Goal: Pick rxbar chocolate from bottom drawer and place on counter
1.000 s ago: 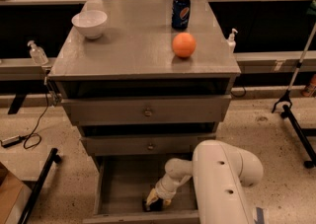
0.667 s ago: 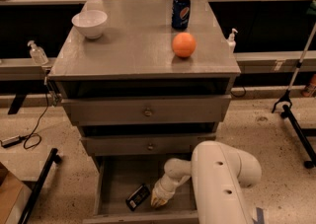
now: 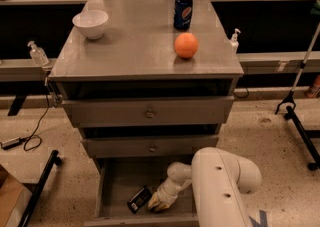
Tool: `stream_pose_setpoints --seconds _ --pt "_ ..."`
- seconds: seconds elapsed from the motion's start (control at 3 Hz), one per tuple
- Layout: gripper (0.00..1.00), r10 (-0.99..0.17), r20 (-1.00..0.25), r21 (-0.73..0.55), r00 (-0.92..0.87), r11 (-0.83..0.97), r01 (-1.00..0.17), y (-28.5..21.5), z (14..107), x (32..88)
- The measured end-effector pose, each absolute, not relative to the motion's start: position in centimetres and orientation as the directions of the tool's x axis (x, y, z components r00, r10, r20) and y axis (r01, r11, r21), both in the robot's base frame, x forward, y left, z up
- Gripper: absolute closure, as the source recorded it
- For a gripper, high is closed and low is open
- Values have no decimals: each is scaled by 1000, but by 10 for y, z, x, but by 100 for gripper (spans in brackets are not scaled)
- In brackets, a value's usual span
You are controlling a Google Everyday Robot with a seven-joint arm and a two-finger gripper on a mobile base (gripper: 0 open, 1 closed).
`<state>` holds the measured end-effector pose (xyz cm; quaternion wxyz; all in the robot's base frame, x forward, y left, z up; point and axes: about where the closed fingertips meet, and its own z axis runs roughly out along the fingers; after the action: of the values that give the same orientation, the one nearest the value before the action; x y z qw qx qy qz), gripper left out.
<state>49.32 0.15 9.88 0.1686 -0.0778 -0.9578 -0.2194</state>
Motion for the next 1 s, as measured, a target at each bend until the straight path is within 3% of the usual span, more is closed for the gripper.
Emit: stream_pose_setpoints --seconds 1.0 --pt "0 75 357 394 -931 892 223 1 118 493"
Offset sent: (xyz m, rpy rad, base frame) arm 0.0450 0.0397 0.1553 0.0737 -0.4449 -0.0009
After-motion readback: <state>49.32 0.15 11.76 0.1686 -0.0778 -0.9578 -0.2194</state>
